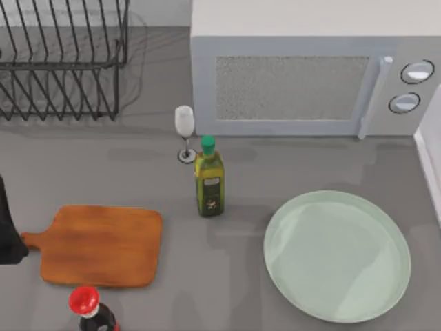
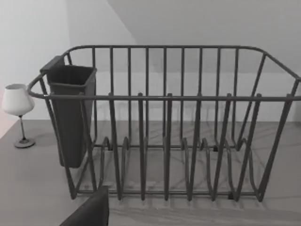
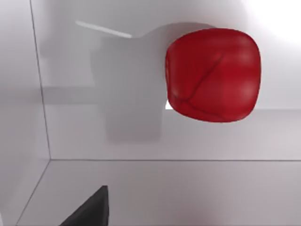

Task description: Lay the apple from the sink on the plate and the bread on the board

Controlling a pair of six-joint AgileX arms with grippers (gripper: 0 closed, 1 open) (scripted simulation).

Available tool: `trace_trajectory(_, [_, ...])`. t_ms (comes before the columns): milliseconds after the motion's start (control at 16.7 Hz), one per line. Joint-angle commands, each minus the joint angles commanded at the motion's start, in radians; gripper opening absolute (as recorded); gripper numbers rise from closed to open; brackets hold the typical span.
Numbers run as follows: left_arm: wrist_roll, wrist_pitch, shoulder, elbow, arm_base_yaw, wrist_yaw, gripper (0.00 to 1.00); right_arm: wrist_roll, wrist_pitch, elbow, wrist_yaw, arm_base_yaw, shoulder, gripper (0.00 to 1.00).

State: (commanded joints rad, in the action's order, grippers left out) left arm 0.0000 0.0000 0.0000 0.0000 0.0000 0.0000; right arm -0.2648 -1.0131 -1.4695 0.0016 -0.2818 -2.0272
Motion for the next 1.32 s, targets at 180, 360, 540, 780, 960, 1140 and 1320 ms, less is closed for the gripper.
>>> trace_trajectory(180, [0.000,0.000,0.000,0.000,0.000,0.000,1.00,0.001,0.004,0.004,0.000,0.005,0.001,1.00])
trace_trajectory(360, [0.000,0.000,0.000,0.000,0.000,0.000,1.00,0.002,0.073,0.033,0.001,0.005,-0.051,1.00])
trace_trajectory(540, [0.000,0.000,0.000,0.000,0.000,0.000,1.00,0.003,0.233,0.085,0.001,0.003,-0.144,1.00])
trace_trajectory(780, [0.000,0.000,0.000,0.000,0.000,0.000,1.00,0.005,0.446,0.160,0.002,0.002,-0.269,1.00])
trace_trajectory(960, [0.000,0.000,0.000,0.000,0.000,0.000,1.00,0.006,0.500,0.186,0.003,0.001,-0.314,1.00])
trace_trajectory(1140, [0.000,0.000,0.000,0.000,0.000,0.000,1.00,0.006,0.500,0.186,0.003,0.001,-0.314,1.00])
trace_trajectory(1320, [0.000,0.000,0.000,0.000,0.000,0.000,1.00,0.006,0.500,0.186,0.003,0.001,-0.314,0.77])
